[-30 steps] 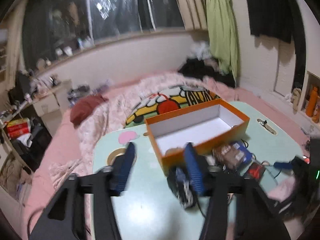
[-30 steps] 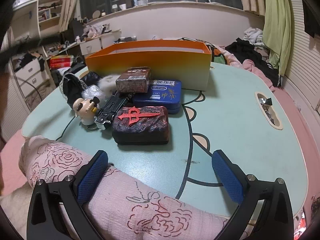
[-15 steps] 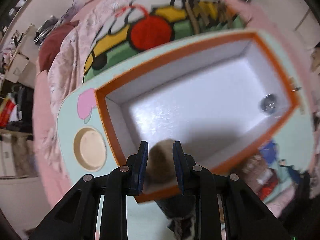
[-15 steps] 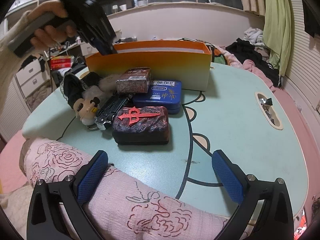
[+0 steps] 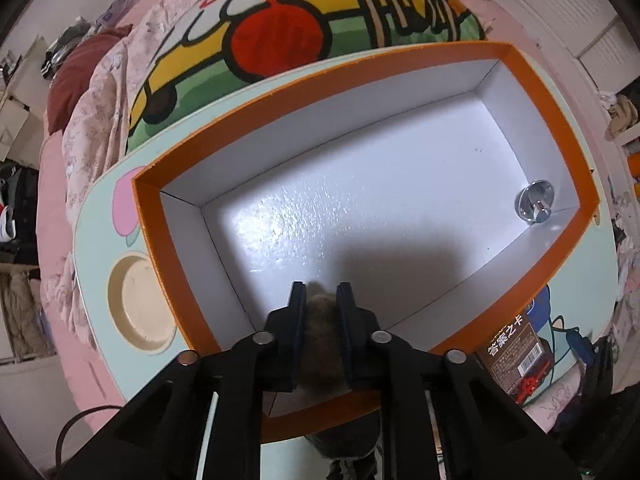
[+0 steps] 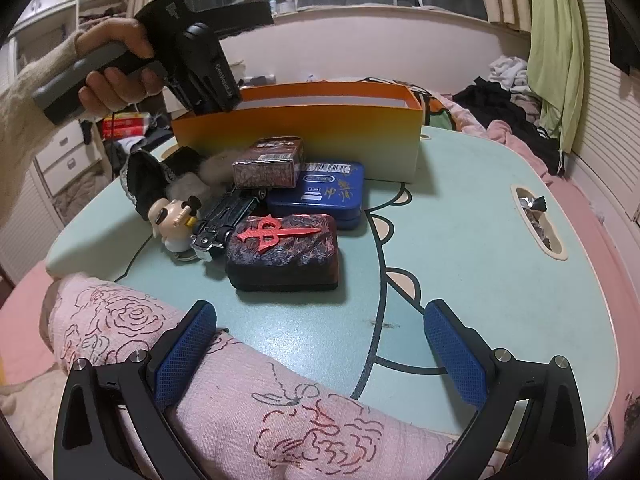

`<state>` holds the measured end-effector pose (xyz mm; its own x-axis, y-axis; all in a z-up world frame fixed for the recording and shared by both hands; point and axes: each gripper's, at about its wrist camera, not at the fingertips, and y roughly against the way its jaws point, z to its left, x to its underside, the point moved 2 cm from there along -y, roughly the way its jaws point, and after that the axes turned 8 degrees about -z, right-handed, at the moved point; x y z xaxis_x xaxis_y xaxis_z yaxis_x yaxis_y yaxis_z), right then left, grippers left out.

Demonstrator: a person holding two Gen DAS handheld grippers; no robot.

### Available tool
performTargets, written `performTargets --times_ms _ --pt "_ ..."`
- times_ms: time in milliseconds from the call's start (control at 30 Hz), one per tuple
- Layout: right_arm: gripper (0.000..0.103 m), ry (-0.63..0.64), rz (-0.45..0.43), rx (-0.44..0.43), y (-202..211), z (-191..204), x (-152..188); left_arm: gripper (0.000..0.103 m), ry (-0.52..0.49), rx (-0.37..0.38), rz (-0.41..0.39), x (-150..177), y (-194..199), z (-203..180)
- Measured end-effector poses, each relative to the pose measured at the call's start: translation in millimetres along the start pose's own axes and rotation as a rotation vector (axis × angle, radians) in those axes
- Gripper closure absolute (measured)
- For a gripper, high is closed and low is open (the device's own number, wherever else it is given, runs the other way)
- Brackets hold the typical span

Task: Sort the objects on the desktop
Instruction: 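Reach the left gripper into the box and grasp the brown furry ball, then carry the brown furry ball out and set it beside the white fluffy ball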

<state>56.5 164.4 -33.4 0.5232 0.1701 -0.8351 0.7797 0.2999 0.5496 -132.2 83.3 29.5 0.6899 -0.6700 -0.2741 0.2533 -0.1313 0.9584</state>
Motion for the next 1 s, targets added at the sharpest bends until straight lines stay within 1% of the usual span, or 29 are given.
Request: performTargets --times_ms 100,133,167,233,300,367,400,533,667,733,867,900,933,967,1000 --pt "0.0 0.0 0.0 0.0 0.1 0.1 0.1 0.094 0.001 0.009 -0.048 1.1 2.5 -3.0" --pt "0.0 0.0 0.0 0.0 0.1 0.1 0.2 0.094 0.009 0.021 -0.078 1.1 5.9 -2.8" --pt "0.0 -0.001 -0.001 -0.001 -0.2 0.7 -0.2 0.095 0.015 0.035 -0.092 1.0 6.9 -2.6" --pt "0.0 0.0 -0.001 0.0 0.1 0.3 0.2 0.096 0.043 0.085 -0.122 -0.9 13.2 -3.6" --pt "0.0 0.0 -0.001 0.0 0.1 0.4 0.2 0.096 0.055 0.106 -0.163 -2.1 23.5 -5.3" --pt "0.0 -0.001 -0.001 0.0 -0.2 1.1 0.0 0.096 0.062 0.136 -0.211 -3.8 42.2 -9.3" --pt "0.0 0.0 -0.001 0.0 0.1 0.6 0.3 0.096 0.063 0.146 -0.223 -4.8 44.4 -6.4" --pt "0.0 -0.001 -0.001 -0.001 0.1 0.4 0.4 0.096 0.048 0.184 -0.302 -3.6 76.3 -3.5" --pt "0.0 -0.001 -0.002 -0.001 -0.3 0.9 0.2 0.096 0.046 0.216 -0.351 -1.9 92.6 -0.5" --pt "0.0 -0.001 -0.002 -0.001 0.0 0.4 0.6 0.096 0.041 0.249 -0.37 8.4 99.1 -6.0" --pt "0.0 -0.001 -0.002 -0.002 -0.9 1.3 -0.2 0.095 0.011 0.264 -0.4 31.4 93.9 -24.7" --pt "0.0 -0.001 -0.002 -0.002 -0.8 1.2 0.1 0.094 0.014 0.275 -0.417 37.7 91.3 -27.5" --pt "0.0 -0.001 -0.002 -0.002 -0.1 0.3 0.7 0.088 0.02 0.299 -0.453 45.0 90.4 -29.1" --pt "0.0 -0.001 -0.002 -0.002 -0.5 0.9 0.4 0.085 0.028 0.313 -0.484 50.9 91.2 -29.2" --pt "0.0 -0.001 -0.003 -0.002 -0.8 1.6 0.1 0.08 0.041 0.316 -0.528 58.1 93.8 -27.3"
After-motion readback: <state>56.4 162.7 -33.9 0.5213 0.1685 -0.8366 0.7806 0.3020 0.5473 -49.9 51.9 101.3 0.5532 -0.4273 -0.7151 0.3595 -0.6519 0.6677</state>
